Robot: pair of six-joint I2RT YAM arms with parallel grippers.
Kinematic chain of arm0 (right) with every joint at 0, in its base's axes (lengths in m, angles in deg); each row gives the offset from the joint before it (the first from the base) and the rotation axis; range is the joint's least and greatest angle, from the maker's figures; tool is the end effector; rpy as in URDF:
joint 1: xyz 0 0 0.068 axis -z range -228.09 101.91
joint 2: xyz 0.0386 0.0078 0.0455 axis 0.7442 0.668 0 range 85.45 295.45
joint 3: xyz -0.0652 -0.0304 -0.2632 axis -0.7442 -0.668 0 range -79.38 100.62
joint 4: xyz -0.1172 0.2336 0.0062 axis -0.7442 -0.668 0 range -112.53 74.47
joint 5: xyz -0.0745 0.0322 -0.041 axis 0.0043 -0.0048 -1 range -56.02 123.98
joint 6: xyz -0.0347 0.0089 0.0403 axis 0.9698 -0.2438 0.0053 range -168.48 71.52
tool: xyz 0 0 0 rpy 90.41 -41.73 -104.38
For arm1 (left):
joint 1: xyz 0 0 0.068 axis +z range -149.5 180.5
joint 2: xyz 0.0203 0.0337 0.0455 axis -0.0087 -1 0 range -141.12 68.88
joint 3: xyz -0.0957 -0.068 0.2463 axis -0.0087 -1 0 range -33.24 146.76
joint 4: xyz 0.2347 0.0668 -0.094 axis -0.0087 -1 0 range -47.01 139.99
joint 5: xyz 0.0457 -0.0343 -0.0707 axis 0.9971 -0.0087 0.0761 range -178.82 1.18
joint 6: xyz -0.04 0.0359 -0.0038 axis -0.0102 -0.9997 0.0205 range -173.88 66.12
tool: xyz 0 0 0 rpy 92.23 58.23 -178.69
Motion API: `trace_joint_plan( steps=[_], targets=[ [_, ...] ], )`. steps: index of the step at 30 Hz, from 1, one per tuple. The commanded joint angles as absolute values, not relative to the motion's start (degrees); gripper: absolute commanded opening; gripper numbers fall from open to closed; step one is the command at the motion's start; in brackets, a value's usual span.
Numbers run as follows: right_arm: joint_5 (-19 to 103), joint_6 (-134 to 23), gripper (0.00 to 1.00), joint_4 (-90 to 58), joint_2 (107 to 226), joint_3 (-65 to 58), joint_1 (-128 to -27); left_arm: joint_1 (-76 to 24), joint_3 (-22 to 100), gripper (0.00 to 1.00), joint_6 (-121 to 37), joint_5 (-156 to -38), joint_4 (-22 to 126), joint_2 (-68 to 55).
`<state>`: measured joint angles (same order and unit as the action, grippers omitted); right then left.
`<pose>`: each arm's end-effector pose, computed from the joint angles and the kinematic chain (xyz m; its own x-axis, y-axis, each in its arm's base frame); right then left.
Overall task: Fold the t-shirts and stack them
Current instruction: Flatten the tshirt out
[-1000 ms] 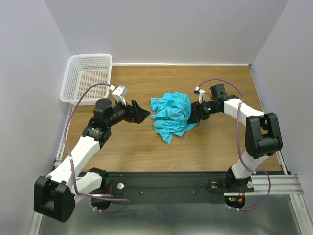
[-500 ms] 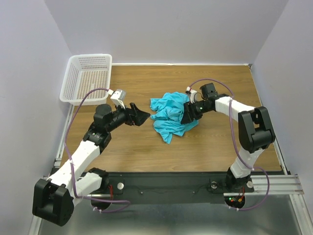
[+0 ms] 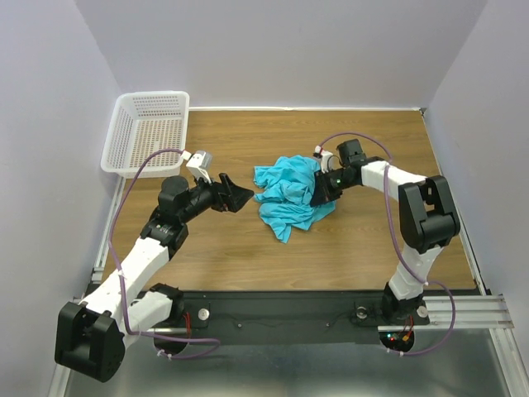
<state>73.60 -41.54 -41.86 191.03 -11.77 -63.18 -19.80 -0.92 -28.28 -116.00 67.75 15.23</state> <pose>0.3464 0.1170 0.1731 -0.8071 -0.3140 -0.5000 -0.5693 0.6385 0.5180 0.1998 -0.0912 0.2864 -0.3709 -0.2727 -0.8877 0.6386 0.6192 -0.4570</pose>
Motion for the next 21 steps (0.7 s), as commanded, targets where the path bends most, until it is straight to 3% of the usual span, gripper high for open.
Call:
trace_joint_plan(
  steps=[1,5,21],
  targets=[
    [73.4,-41.4,0.12,-40.1,191.2,-9.0,-63.7,-20.2,-1.5,0.98,-28.5,-116.2,71.0,16.1],
    [73.8,-40.2,0.01,-40.4,190.0,-8.8,-63.7,-20.2,-1.7,0.98,-28.7,-115.9,70.8,16.3],
    [74.2,-32.0,0.01,-45.8,178.7,-3.7,-63.7,-20.2,-1.2,0.98,-30.4,-115.6,70.8,16.2]
  ],
)
